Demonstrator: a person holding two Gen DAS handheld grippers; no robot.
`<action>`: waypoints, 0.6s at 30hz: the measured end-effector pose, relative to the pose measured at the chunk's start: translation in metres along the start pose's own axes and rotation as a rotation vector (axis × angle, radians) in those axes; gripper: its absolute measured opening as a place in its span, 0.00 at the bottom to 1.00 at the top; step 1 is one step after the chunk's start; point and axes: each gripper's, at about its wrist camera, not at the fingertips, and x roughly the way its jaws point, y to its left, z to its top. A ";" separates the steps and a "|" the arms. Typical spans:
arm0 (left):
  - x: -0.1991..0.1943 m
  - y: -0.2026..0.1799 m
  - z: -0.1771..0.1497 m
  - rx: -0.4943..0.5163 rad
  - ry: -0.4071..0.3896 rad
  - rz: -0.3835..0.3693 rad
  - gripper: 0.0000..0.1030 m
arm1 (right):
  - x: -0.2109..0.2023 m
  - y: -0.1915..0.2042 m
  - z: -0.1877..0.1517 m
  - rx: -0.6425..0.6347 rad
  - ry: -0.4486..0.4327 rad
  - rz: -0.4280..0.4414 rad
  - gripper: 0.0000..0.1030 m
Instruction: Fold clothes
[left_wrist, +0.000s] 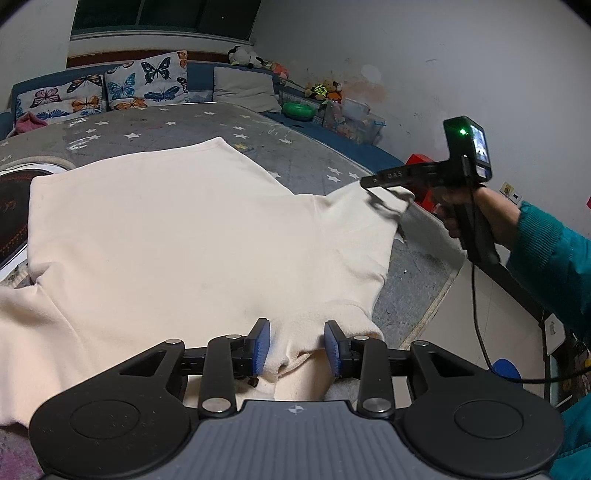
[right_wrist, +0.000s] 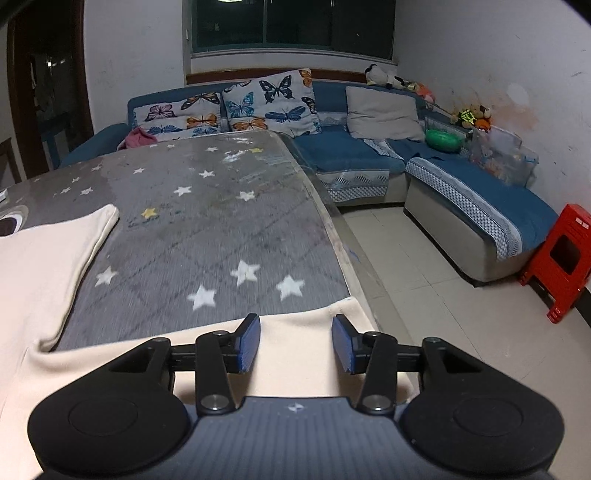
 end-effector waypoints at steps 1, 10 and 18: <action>0.000 0.000 0.000 -0.001 0.000 -0.001 0.35 | 0.000 0.000 0.001 0.000 -0.002 0.000 0.45; -0.008 0.002 0.000 -0.035 -0.016 0.000 0.43 | -0.038 0.023 -0.004 -0.065 -0.054 0.060 0.55; -0.044 0.023 0.001 -0.108 -0.111 0.072 0.46 | -0.057 0.066 -0.022 -0.151 -0.035 0.175 0.67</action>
